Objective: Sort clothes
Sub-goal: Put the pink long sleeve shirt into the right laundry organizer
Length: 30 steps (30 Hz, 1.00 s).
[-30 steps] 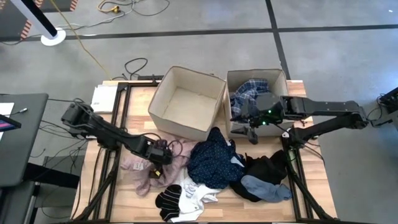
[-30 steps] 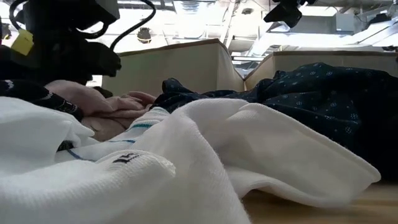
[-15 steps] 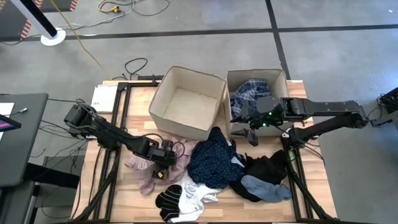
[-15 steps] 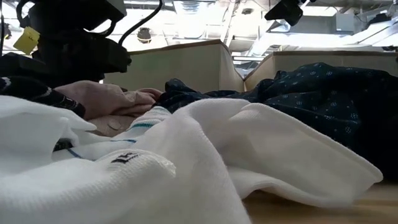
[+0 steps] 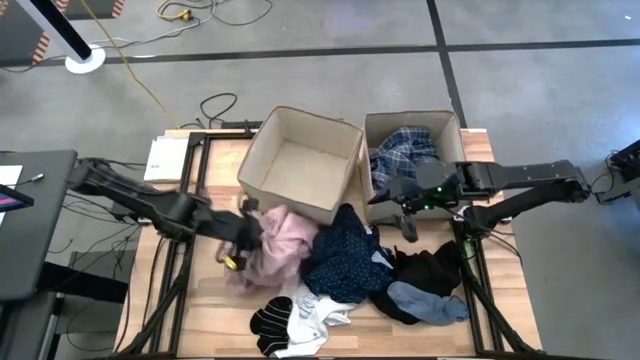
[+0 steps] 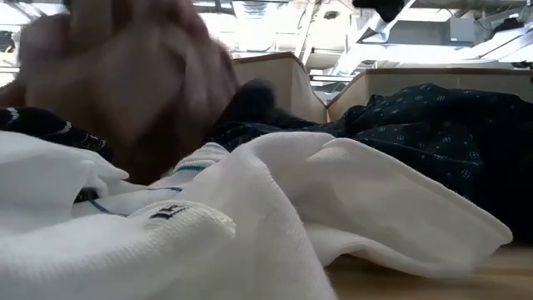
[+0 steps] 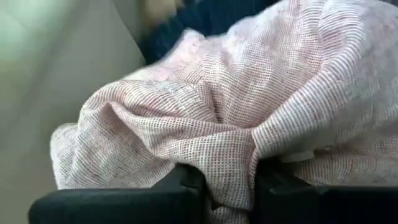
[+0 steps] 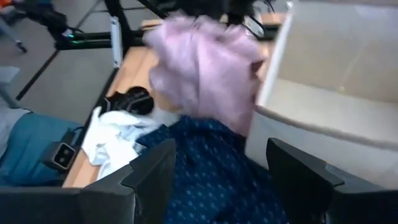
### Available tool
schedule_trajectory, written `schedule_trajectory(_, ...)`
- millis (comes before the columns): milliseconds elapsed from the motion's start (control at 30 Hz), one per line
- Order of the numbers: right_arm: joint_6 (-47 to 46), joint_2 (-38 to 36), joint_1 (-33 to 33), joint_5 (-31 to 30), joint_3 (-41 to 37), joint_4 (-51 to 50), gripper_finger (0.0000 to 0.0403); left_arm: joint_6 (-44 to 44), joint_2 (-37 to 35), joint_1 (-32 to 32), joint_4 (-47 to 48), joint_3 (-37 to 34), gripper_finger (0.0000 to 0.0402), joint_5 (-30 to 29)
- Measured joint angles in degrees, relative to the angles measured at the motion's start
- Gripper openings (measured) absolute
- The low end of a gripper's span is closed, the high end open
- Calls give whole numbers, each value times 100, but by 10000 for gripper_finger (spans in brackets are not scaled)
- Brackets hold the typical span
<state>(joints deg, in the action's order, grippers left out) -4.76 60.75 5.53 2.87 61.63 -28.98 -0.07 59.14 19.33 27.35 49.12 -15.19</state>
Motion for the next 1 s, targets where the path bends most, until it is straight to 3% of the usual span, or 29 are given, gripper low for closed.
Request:
schedule_trajectory(267, 230, 324, 473, -463, 2, 641, 272, 846, -707, 0, -425, 483, 42, -160)
schedule_trajectory(667, 718, 1899, 437, -907, -2, 2561, 272, 2484, -342, 0, -1070, 1278, 42, -165)
schedule_trajectory(767, 830, 2222, 358, -863, -2, 3099, 272, 2904, -214, 0, -1174, 1508, 42, -181)
schedule_trajectory(1000, 938, 2984, 303, -136, -2, 4589, 272, 3424, 188, -160, -1219, 1999, 42, -297)
